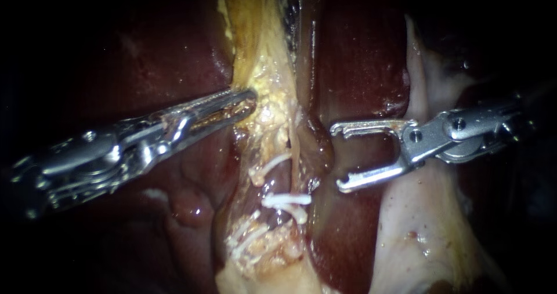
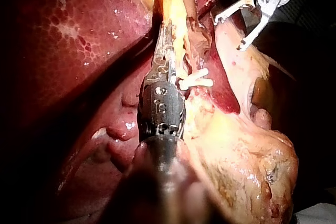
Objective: Going back second clip right tube
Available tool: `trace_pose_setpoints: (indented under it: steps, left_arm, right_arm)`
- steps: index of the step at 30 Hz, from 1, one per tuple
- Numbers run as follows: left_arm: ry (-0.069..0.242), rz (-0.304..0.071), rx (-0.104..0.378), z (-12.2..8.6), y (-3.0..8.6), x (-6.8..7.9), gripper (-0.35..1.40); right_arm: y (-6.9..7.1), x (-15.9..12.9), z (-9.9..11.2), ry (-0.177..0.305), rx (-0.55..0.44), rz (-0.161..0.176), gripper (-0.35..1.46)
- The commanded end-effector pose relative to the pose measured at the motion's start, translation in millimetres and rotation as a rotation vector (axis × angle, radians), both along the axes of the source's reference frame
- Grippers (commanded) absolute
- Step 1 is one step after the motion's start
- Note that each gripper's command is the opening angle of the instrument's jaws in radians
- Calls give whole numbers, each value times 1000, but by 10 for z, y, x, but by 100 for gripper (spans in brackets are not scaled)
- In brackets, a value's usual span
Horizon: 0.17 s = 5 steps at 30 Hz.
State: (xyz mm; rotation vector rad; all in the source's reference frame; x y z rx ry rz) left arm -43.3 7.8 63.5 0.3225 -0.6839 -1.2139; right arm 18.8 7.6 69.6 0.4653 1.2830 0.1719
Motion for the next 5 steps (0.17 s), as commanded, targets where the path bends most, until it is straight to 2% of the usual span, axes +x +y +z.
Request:
trace_pose_setpoints:
  steps: [1, 5]
  left_arm:
    - [-1, 2, 0, 0, 0, 0, -35]
    - [-1, 1, 0, -1, 0, 0, -35]
  right_arm:
    - [0, 0, 0, 0, 0, 0, 60]
    - [0, 0, -1, 0, 0, 0, 60]
